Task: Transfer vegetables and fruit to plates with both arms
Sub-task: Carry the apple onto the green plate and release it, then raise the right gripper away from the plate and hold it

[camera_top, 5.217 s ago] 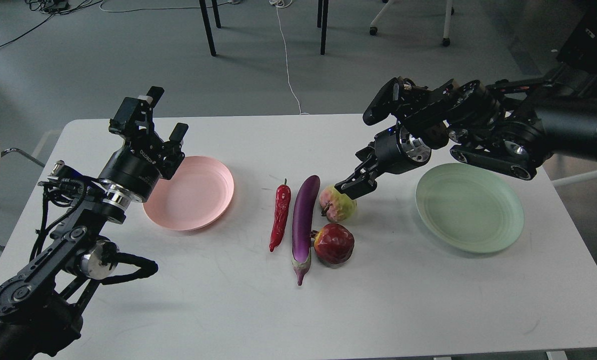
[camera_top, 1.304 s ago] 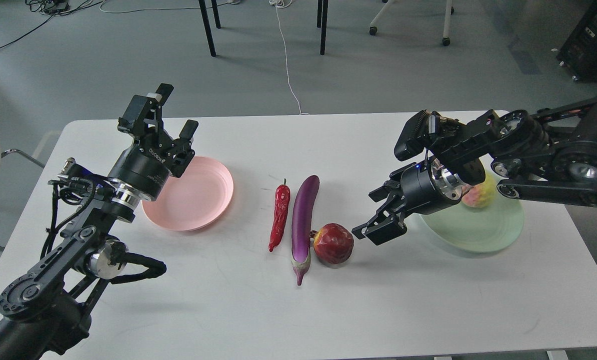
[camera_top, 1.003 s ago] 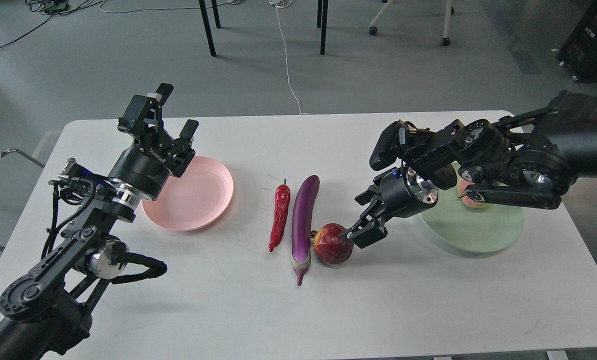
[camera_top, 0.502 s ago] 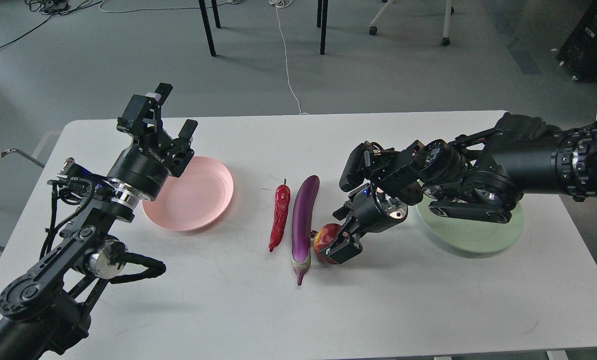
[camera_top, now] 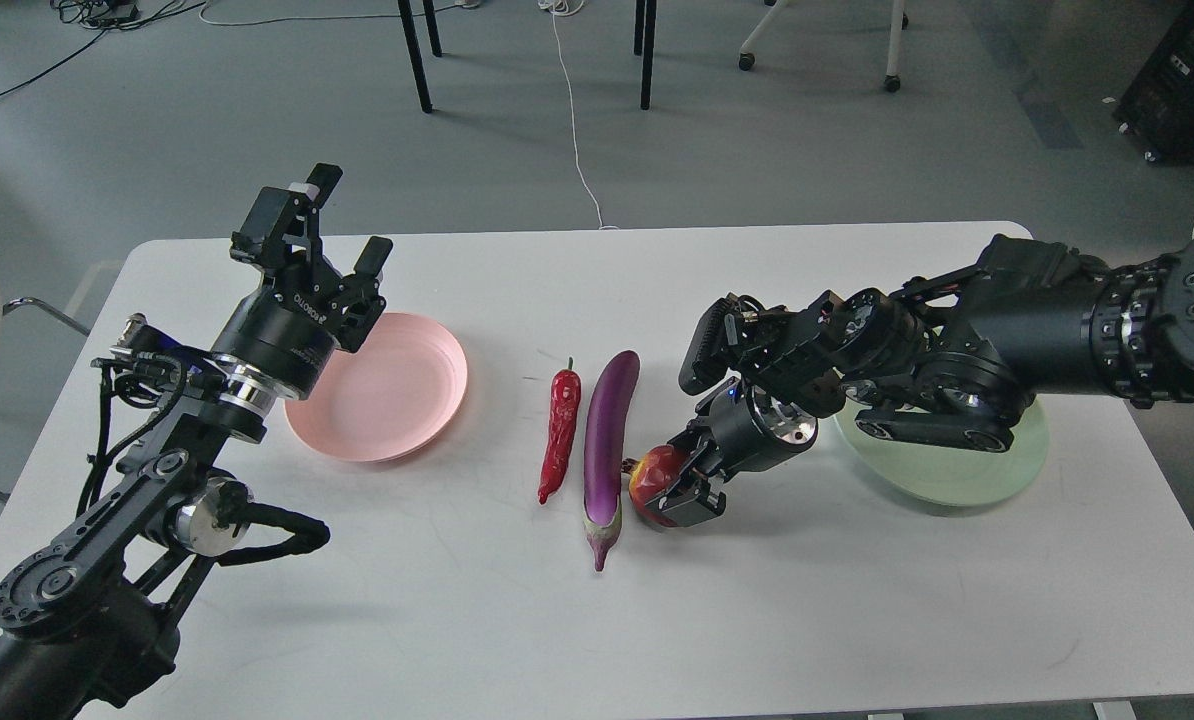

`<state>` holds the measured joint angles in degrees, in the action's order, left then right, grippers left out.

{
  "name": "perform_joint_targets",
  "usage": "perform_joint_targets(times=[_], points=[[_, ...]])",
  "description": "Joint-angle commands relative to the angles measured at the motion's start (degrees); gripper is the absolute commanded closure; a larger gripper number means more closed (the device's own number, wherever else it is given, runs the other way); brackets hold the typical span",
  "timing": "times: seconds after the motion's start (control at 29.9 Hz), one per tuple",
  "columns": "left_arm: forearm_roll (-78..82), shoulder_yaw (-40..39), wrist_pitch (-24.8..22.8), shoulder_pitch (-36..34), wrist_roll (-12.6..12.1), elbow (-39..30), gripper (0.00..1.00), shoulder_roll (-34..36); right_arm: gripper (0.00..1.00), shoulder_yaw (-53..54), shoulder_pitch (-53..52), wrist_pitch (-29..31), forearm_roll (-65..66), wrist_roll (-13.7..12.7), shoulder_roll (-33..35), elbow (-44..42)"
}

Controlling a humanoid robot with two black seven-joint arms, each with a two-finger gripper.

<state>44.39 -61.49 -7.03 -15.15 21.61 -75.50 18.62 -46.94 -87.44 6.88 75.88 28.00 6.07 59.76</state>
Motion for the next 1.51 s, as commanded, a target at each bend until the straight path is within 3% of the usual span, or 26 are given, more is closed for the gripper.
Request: perform_joint_targets(times=[0.0, 0.2, 0.54, 0.94, 0.97, 1.07, 1.14, 1.47], points=[[0.0, 0.0, 0.0, -0.1, -0.1, 0.0, 0.02, 0.0, 0.56, 0.1, -1.6, -0.1, 0.0, 0.0, 0.9, 0.8], [0.0, 0.1, -0.1, -0.2, -0.1, 0.0, 0.02, 0.1, 0.56, 0.2, -9.1, 0.0, 1.0, 0.0, 10.6, 8.3], [0.2, 0.3, -0.1, -0.4, -0.1, 0.0, 0.02, -0.7, 0.56, -0.2, -8.4, 0.0, 15.2, 0.0, 27.2, 7.5], [0.3, 1.4, -0.1, -0.7, -0.1, 0.0, 0.02, -0.6, 0.52, -0.1, 1.0, -0.9, 16.9, 0.0, 29.6, 1.5], [0.3, 1.4, -0.1, -0.7, -0.1, 0.0, 0.02, -0.6, 0.50, -0.1, 1.1, -0.9, 16.9, 0.0, 29.5, 1.5], [0.3, 1.4, 0.0, -0.7, -0.1, 0.0, 0.02, -0.7, 0.21, 0.1, 1.6, -1.3, 16.8, 0.0, 29.4, 1.6], [0.3, 1.4, -0.1, -0.7, -0.2, 0.0, 0.02, -0.8, 0.12, 0.0, 1.7, -1.8, 16.8, 0.0, 29.4, 1.6], [0.3, 1.4, -0.1, -0.8, -0.1, 0.0, 0.02, -0.7, 0.06, 1.8, -0.3, -2.2, 15.9, 0.0, 31.5, 4.5]])
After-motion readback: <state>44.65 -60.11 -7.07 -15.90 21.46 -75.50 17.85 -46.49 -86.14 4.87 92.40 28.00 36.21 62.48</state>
